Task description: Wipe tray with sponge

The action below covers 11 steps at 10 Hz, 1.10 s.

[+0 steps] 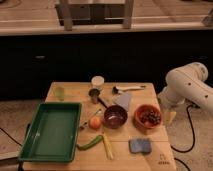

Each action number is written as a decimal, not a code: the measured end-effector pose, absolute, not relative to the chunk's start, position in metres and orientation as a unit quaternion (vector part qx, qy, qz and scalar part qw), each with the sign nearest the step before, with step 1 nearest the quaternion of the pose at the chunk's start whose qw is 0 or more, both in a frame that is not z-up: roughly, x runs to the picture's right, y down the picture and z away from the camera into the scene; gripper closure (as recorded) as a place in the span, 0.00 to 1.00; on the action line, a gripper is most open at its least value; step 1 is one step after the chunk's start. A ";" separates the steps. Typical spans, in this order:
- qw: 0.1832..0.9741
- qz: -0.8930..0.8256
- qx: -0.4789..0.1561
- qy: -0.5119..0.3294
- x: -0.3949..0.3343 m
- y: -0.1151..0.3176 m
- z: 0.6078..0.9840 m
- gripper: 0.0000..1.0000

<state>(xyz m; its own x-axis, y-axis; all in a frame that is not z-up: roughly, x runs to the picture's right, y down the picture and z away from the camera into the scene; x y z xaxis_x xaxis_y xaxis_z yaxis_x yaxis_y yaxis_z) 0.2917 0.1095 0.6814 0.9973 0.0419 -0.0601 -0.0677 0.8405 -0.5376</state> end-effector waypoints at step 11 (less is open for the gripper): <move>0.959 0.000 -0.282 0.031 0.264 0.134 0.676 0.20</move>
